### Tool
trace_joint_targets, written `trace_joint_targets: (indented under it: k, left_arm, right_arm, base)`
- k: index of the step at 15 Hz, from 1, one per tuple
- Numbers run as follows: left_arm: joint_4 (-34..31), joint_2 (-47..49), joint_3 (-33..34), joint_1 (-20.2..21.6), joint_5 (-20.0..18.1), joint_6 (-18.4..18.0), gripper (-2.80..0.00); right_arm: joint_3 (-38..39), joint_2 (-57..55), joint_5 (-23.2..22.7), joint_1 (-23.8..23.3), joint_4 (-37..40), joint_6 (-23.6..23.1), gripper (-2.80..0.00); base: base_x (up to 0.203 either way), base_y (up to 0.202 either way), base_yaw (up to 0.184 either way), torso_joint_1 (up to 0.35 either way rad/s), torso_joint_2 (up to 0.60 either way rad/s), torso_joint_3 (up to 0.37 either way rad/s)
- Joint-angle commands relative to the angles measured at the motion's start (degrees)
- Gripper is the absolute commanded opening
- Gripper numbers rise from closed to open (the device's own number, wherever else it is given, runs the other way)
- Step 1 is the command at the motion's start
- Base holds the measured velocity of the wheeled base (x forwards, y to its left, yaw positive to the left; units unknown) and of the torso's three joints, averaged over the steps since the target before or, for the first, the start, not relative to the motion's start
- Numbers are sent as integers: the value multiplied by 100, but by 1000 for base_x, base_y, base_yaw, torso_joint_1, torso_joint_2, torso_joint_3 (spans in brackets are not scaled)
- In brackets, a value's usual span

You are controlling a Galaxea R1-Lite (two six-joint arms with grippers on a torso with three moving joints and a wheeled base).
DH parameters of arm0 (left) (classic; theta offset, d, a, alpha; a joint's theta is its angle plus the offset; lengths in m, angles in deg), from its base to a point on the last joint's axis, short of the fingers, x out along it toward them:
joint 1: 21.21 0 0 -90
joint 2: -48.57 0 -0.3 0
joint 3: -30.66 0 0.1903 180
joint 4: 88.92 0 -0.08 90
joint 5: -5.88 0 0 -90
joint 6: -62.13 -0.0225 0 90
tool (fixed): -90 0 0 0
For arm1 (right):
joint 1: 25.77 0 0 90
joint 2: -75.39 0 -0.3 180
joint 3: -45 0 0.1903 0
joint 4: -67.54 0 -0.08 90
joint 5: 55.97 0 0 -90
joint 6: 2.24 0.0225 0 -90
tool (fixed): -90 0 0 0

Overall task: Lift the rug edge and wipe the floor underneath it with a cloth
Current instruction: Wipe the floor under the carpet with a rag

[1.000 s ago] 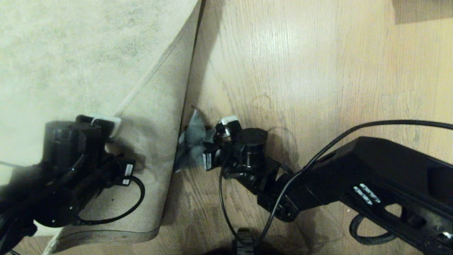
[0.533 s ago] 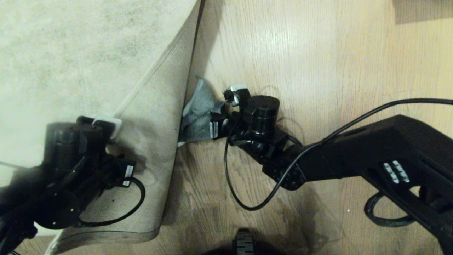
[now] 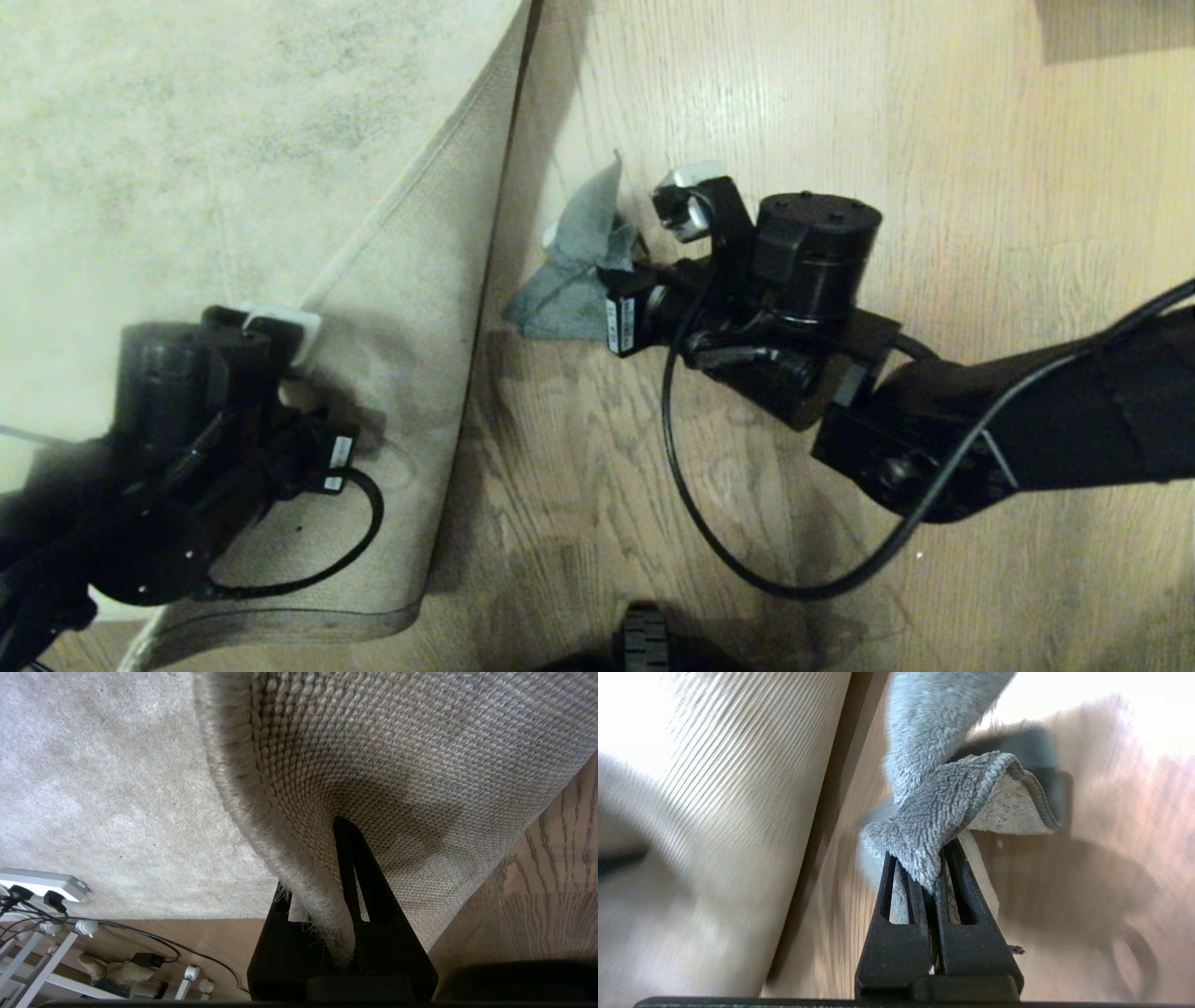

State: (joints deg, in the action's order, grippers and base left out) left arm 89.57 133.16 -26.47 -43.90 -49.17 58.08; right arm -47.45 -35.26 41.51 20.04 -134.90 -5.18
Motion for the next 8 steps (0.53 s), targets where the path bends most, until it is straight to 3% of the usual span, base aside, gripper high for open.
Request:
trace_joint_targets:
  k: [1,4,8]
  left_arm:
    - [20,-39,2,1,21,0,-280]
    - [13,-39,2,1,21,0,-280]
    - [13,-39,2,1,19,0,-280]
  right_arm:
    - [895,1000,11,85,52,-38,-280]
    - [1845,1533,9,295,98,-55,-280]
    - [2553,1310,-18,1023,-14,-28,-280]
  base:
    - [0,0,0,0,0,0]
    - [0,0,0,0,0,0]
    - [0,0,0,0,0,0]
